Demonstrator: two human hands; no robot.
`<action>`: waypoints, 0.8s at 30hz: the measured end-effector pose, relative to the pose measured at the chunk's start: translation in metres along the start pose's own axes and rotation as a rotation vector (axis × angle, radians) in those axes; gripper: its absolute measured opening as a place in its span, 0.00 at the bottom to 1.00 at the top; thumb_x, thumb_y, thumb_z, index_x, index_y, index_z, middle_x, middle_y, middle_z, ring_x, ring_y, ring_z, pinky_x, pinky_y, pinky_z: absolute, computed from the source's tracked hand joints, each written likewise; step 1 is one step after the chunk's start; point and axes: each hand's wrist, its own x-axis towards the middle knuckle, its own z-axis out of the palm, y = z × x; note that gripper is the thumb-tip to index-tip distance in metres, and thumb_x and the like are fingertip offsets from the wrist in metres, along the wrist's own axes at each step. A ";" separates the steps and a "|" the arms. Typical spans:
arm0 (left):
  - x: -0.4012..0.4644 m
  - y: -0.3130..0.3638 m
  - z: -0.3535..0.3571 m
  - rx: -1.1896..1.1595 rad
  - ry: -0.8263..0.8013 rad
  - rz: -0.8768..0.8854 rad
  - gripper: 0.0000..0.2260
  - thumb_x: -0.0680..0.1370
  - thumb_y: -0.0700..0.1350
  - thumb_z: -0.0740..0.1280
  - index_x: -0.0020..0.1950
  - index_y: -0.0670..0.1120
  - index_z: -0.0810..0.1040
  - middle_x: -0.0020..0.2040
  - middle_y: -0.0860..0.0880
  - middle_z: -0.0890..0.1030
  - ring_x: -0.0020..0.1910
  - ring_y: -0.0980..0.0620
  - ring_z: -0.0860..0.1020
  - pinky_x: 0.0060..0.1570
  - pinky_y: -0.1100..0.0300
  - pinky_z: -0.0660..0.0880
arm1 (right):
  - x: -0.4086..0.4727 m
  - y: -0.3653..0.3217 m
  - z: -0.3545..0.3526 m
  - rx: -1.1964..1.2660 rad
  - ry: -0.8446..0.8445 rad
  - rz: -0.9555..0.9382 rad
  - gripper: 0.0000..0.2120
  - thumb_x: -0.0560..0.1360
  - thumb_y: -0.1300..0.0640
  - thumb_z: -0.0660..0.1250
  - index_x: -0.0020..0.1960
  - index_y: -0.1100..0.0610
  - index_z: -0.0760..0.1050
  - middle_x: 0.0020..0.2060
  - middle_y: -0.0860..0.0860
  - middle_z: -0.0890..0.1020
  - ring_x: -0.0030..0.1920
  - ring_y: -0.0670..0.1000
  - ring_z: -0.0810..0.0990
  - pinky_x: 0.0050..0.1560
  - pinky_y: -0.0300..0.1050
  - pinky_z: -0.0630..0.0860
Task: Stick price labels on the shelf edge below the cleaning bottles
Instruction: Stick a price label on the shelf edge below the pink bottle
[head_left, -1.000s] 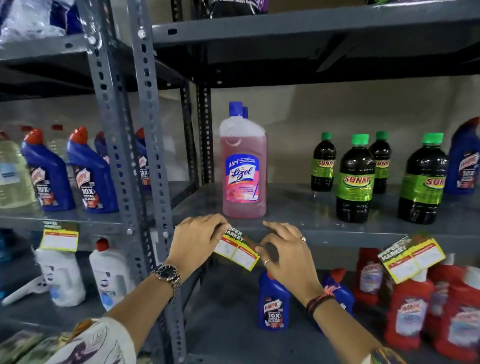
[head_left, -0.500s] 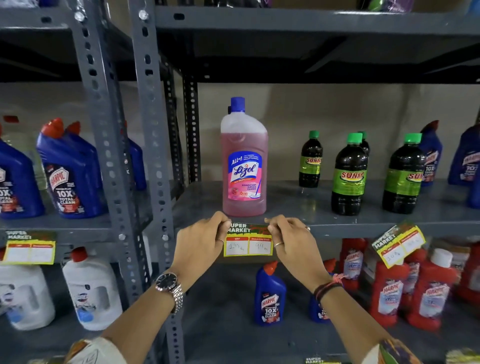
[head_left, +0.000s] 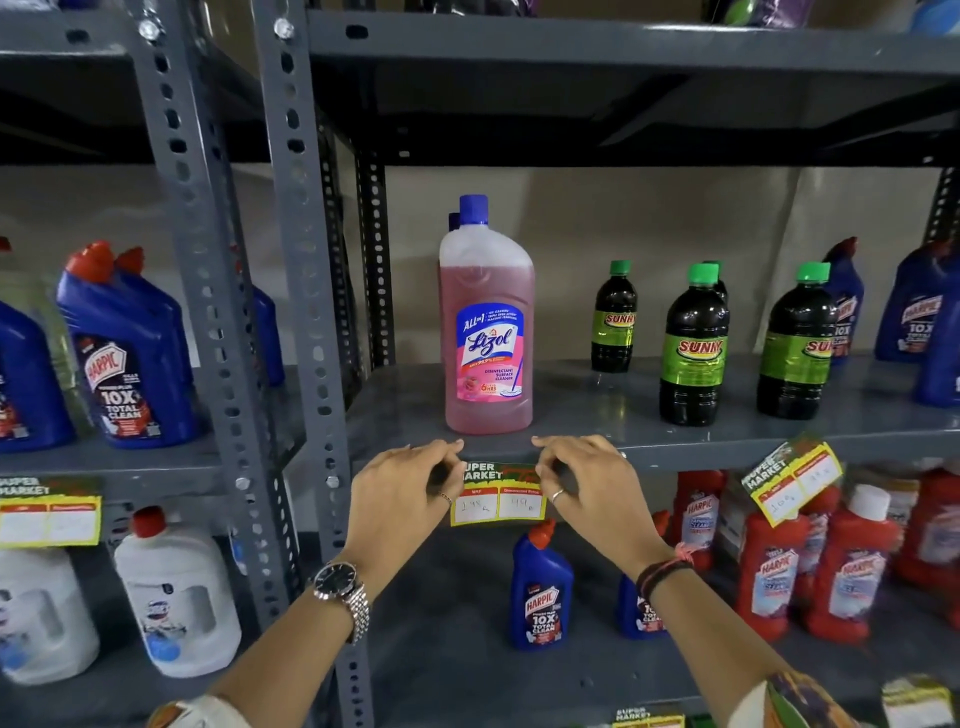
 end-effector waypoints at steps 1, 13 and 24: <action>0.001 0.000 0.000 0.004 0.003 -0.002 0.03 0.73 0.51 0.67 0.44 0.54 0.78 0.46 0.59 0.85 0.38 0.56 0.81 0.36 0.62 0.74 | 0.001 -0.001 0.001 0.005 0.012 0.011 0.02 0.71 0.57 0.67 0.41 0.51 0.74 0.52 0.43 0.83 0.49 0.47 0.75 0.47 0.41 0.73; 0.007 0.005 0.002 0.021 0.086 -0.047 0.08 0.69 0.50 0.72 0.37 0.52 0.75 0.41 0.60 0.85 0.31 0.57 0.80 0.31 0.64 0.67 | 0.006 -0.009 0.013 -0.046 0.129 0.109 0.06 0.68 0.54 0.70 0.40 0.52 0.73 0.41 0.47 0.83 0.41 0.51 0.76 0.44 0.46 0.71; 0.016 0.014 0.001 0.003 0.045 -0.122 0.19 0.65 0.62 0.73 0.47 0.54 0.73 0.41 0.60 0.83 0.36 0.58 0.80 0.33 0.62 0.69 | 0.019 -0.013 0.018 -0.162 0.134 0.122 0.18 0.66 0.40 0.71 0.47 0.49 0.70 0.41 0.44 0.79 0.43 0.49 0.75 0.45 0.49 0.68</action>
